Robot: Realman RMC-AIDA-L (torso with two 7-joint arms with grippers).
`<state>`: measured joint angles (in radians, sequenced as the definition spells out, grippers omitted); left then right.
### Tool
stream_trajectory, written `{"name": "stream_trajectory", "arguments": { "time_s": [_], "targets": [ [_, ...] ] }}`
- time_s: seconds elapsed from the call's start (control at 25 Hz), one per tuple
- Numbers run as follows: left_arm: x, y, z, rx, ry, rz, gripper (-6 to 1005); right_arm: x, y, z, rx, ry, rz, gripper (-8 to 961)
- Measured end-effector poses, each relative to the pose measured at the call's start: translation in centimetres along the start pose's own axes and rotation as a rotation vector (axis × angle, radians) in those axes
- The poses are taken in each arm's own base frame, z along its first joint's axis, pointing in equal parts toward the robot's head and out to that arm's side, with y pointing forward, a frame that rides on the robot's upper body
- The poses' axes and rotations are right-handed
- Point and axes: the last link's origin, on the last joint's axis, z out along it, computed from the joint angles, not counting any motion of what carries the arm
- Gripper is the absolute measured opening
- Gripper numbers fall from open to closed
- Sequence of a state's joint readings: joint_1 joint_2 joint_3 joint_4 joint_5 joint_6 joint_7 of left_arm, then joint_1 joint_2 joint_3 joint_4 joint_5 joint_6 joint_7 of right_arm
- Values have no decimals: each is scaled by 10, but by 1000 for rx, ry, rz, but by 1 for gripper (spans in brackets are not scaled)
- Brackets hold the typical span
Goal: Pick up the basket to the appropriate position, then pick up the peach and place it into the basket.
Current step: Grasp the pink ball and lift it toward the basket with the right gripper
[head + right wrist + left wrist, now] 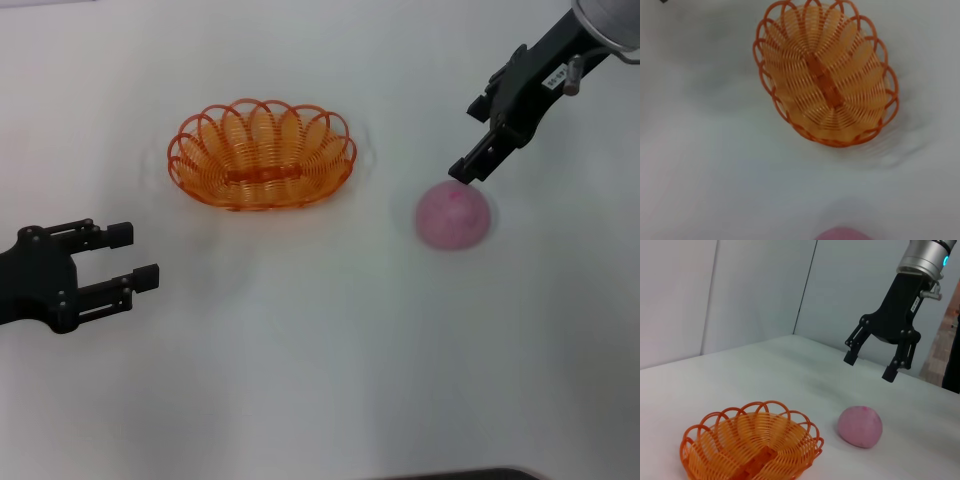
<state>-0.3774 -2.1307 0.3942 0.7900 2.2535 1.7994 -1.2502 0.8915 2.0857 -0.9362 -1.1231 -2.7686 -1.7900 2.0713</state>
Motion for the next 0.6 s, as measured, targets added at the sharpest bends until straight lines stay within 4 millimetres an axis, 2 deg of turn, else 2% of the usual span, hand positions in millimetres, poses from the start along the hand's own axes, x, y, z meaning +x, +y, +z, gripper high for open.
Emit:
{"name": "stream_trajectory", "arguments": {
  "time_s": [0.24,0.6],
  "targets": [
    [0,0,0,-1,-1,0,637,0,0,8,-8,-2,3,941],
    [-3,2,3,-5,4,-9,636,4,6,45,-58,41,-14,941]
  ]
}}
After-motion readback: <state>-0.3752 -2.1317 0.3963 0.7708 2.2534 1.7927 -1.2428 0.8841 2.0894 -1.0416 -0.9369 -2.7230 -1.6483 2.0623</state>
